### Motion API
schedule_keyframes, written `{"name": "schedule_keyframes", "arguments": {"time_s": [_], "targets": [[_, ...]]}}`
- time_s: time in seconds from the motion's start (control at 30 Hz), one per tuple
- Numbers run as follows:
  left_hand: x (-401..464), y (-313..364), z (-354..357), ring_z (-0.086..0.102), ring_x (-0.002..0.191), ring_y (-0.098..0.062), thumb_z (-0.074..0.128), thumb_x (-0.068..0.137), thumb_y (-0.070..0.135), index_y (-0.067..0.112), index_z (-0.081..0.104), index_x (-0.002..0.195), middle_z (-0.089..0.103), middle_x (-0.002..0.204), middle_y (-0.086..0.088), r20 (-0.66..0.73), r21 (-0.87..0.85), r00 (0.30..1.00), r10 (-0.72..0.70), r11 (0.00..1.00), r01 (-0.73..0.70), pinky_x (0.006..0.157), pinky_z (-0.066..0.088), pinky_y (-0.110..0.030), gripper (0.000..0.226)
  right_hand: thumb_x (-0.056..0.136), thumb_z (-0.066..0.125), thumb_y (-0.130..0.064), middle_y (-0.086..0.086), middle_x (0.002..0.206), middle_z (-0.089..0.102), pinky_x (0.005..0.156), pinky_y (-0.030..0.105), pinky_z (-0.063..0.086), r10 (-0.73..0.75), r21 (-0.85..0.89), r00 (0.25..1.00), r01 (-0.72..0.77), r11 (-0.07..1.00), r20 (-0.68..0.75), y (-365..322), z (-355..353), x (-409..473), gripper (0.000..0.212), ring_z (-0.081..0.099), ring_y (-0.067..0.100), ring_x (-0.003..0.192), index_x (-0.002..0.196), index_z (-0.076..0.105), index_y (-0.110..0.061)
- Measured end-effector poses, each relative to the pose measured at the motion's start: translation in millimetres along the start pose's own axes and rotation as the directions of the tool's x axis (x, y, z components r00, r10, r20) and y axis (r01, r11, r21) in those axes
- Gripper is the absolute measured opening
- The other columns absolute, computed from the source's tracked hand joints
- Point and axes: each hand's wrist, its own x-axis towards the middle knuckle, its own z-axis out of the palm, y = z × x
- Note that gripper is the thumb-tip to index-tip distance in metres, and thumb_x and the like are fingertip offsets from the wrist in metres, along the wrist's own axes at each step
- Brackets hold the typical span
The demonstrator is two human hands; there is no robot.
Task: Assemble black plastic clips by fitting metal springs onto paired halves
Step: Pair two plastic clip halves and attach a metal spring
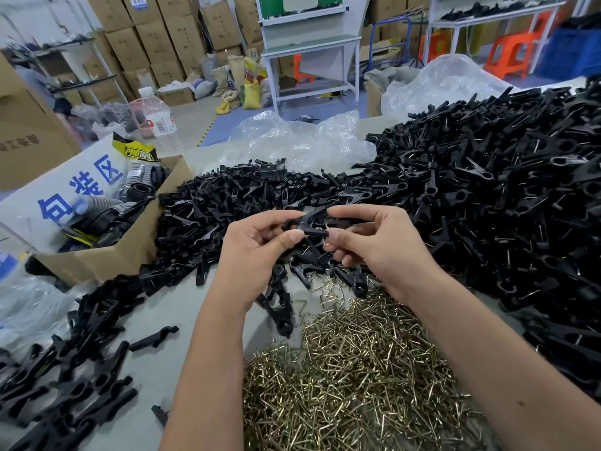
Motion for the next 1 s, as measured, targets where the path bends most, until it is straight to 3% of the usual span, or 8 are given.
{"name": "schedule_keyframes", "arguments": {"time_s": [0.13,0.23,0.37,0.43,0.67,0.73,0.87,1.0], "targets": [[-1,-1,-1,0.068,0.088,-0.044,0.08,0.087,0.006,0.021,0.08,0.11,0.07,0.098,-0.031,-0.005,0.028,1.0,-0.022,0.999,0.022,0.081,0.062,-0.032,0.027,0.089,0.079,-0.002,0.013,0.073,0.075,0.053,0.022,0.053,-0.105,-0.061,0.994,0.106,0.992,0.02,-1,-1,0,0.004,0.065,0.019,0.061,0.088,0.076,-0.005],[-1,-2,1,0.065,0.093,-0.051,0.08,0.086,0.008,0.022,0.08,0.109,0.07,0.098,-0.032,0.008,0.018,1.0,-0.029,0.999,0.029,0.086,0.063,-0.045,0.026,0.092,0.076,-0.005,0.004,0.07,0.072,0.056,0.021,0.052,-0.17,-0.121,0.985,0.172,0.978,0.027,-2,0,1,0.007,0.065,0.015,0.064,0.088,0.079,-0.009],[-1,-3,1,0.067,0.088,-0.035,0.081,0.086,0.01,0.022,0.08,0.108,0.071,0.099,-0.03,0.026,0.007,0.999,-0.034,0.999,0.034,0.091,0.059,-0.05,0.025,0.094,0.073,-0.002,0.008,0.071,0.072,0.051,0.026,0.055,-0.178,-0.105,0.983,0.181,0.978,0.032,-2,1,0,0.006,0.072,0.026,0.062,0.095,0.068,-0.006],[-1,-3,0,0.067,0.089,-0.03,0.081,0.086,0.009,0.022,0.08,0.108,0.073,0.101,-0.027,0.046,-0.004,0.998,-0.04,0.999,0.041,0.092,0.058,-0.048,0.025,0.092,0.073,0.002,0.014,0.072,0.072,0.05,0.029,0.055,-0.149,-0.015,0.989,0.149,0.989,0.017,-2,0,0,0.025,0.072,0.033,0.059,0.1,0.052,-0.006],[-3,-1,4,0.059,0.09,-0.032,0.08,0.081,0.025,0.035,0.081,0.105,0.062,0.103,-0.041,0.135,0.003,0.99,-0.044,0.999,0.044,0.096,0.048,-0.067,0.026,0.091,0.075,0.001,0.015,0.07,0.071,0.05,0.028,0.054,-0.124,0.009,0.988,0.124,0.992,0.088,-3,-5,2,0.039,0.068,0.031,0.056,0.099,0.039,-0.013],[-4,-2,3,0.061,0.09,-0.031,0.081,0.082,0.024,0.032,0.081,0.106,0.065,0.102,-0.038,0.142,-0.029,0.989,-0.039,0.999,0.043,0.094,0.052,-0.062,0.025,0.086,0.079,-0.003,0.014,0.07,0.071,0.049,0.026,0.053,-0.106,0.046,0.991,0.102,0.994,0.082,-6,-4,0,0.041,0.067,0.028,0.055,0.099,0.041,-0.012],[-3,-2,4,0.071,0.085,-0.014,0.081,0.082,0.017,0.028,0.082,0.105,0.078,0.094,-0.009,0.144,-0.165,0.989,-0.023,0.985,0.047,0.079,0.056,-0.025,0.026,0.07,0.085,-0.024,0.009,0.069,0.071,0.046,0.021,0.051,-0.001,0.235,0.997,-0.017,0.972,0.077,-10,3,-6,0.044,0.065,0.018,0.054,0.095,0.053,-0.009],[-3,-2,5,0.075,0.093,-0.02,0.084,0.078,0.017,0.019,0.081,0.109,0.079,0.103,-0.013,0.131,-0.267,0.991,0.001,0.963,0.034,0.082,0.057,-0.026,0.031,0.08,0.075,-0.037,0.007,0.072,0.07,0.043,0.019,0.049,0.103,0.288,0.977,-0.154,0.945,0.184,-8,13,-9,0.034,0.064,0.012,0.053,0.097,0.063,-0.011]]}}
